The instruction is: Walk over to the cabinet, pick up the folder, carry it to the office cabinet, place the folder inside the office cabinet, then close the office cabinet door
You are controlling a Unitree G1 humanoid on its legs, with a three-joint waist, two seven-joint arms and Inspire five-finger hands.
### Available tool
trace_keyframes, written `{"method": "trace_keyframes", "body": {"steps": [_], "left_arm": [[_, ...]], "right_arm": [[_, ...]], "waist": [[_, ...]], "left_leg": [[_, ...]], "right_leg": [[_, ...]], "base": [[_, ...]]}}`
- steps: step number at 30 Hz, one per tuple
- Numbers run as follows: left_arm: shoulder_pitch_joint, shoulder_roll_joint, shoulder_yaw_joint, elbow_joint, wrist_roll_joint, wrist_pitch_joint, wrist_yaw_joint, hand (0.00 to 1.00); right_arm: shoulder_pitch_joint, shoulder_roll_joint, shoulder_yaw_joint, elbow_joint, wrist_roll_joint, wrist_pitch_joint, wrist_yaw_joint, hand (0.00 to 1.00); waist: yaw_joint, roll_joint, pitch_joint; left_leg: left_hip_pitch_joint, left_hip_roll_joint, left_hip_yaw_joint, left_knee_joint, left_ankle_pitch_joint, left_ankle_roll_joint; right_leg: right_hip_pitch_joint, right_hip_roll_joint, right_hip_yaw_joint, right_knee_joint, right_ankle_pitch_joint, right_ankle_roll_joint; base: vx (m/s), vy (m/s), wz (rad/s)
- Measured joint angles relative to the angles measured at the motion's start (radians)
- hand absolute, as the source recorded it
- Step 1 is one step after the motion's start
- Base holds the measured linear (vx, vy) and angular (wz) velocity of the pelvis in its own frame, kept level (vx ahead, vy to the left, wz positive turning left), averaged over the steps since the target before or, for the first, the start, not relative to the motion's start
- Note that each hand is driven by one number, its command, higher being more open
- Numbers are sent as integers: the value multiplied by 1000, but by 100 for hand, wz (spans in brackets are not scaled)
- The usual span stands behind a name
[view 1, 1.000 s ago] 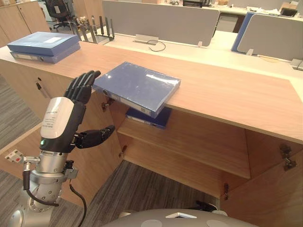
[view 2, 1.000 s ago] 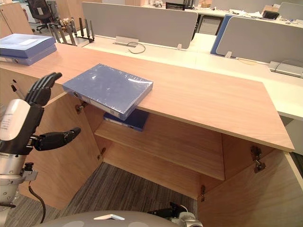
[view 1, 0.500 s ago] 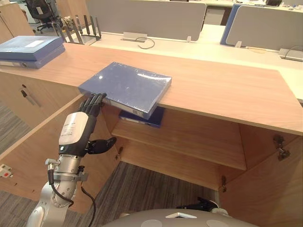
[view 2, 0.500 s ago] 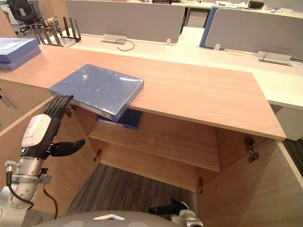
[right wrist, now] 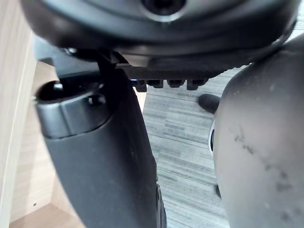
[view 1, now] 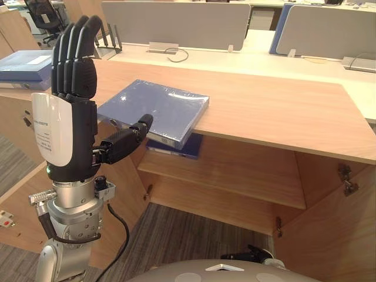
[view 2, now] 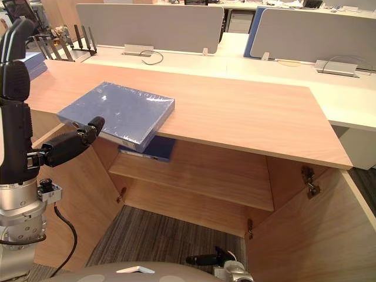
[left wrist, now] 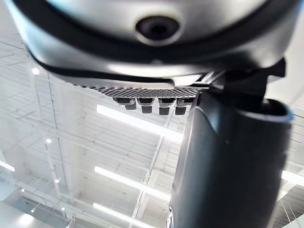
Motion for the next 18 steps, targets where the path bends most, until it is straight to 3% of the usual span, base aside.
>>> {"method": "trace_keyframes", "body": {"steps": [7, 11, 18], "left_arm": [[8, 0, -7, -4, -2, -3, -16, 100], [70, 0, -34, 20, -8, -28, -57, 100], [123, 2, -97, 362, -9, -38, -180, 100]], "right_arm": [[-5, 2, 60, 23, 0, 14, 0, 100], [-5, 4, 78, 23, 1, 14, 0, 100], [-3, 3, 83, 19, 1, 10, 2, 100]], "waist": [[26, -21, -13], [23, -25, -15], [10, -14, -9]], "left_leg": [[2, 0, -20, 6, 1, 0], [4, -1, -20, 12, 0, 0], [3, 1, -9, 19, -4, 7]], "right_leg": [[17, -1, -19, 1, -2, -3], [23, -1, -20, 0, -2, -3], [26, 2, -15, -11, 11, -4]], "base": [[-19, 8, 9], [-16, 8, 1], [-37, 20, -3]]}}
